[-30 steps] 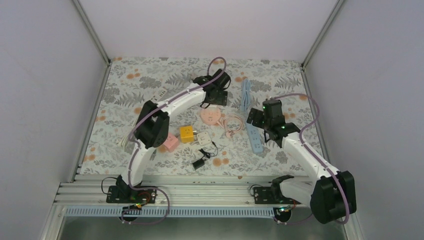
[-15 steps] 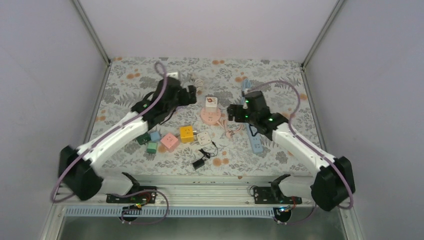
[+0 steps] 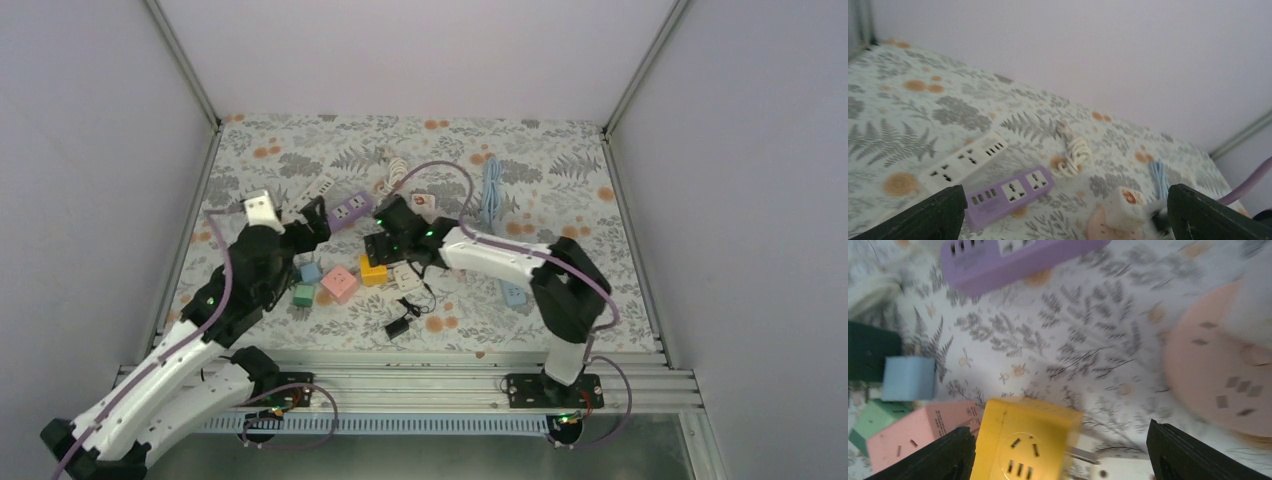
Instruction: Insert the plug
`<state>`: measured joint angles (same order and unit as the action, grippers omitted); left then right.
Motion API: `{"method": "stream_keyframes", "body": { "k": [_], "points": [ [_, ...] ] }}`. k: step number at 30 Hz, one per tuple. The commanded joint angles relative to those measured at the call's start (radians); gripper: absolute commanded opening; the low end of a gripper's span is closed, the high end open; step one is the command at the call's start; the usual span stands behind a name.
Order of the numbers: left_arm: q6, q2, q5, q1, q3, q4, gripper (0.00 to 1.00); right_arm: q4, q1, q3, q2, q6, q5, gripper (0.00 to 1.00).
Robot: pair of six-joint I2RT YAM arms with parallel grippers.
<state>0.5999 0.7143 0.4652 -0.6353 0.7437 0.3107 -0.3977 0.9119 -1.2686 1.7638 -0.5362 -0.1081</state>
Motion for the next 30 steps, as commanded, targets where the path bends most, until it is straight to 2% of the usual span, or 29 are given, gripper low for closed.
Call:
{"method": "stream_keyframes", "body": {
  "k": [1, 5, 11, 15, 24, 26, 28, 30],
  "points": [
    [0.022, -0.136, 0.163, 0.005, -0.056, -0.001, 1.0, -0.051, 0.069, -0.084, 0.117, -0.052, -0.049, 0.87],
    [-0.012, -0.22, 0.203, 0.005, -0.089, -0.013, 1.0, -0.092, 0.089, -0.183, 0.184, -0.045, -0.088, 0.86],
    [0.001, -0.244, 0.227, 0.005, -0.122, -0.011, 1.0, -0.15, 0.1, -0.258, 0.252, -0.065, -0.119, 0.83],
    [0.009, -0.228, 0.223, 0.005, -0.118, -0.006, 1.0, -0.172, 0.107, -0.258, 0.271, -0.086, -0.131, 0.76],
    [0.014, -0.227, 0.193, 0.005, -0.151, -0.054, 1.0, -0.196, 0.116, -0.265, 0.3, -0.101, -0.123, 0.77],
    [0.017, -0.221, 0.188, 0.005, -0.152, -0.05, 1.0, -0.194, 0.116, -0.266, 0.305, -0.104, -0.115, 0.74],
    [0.022, -0.213, 0.179, 0.005, -0.15, -0.046, 1.0, -0.182, 0.116, -0.256, 0.287, -0.116, -0.122, 0.65],
    [0.023, -0.214, 0.146, 0.005, -0.151, -0.057, 1.0, -0.146, 0.117, -0.23, 0.244, -0.12, -0.132, 0.61]
  ]
}}
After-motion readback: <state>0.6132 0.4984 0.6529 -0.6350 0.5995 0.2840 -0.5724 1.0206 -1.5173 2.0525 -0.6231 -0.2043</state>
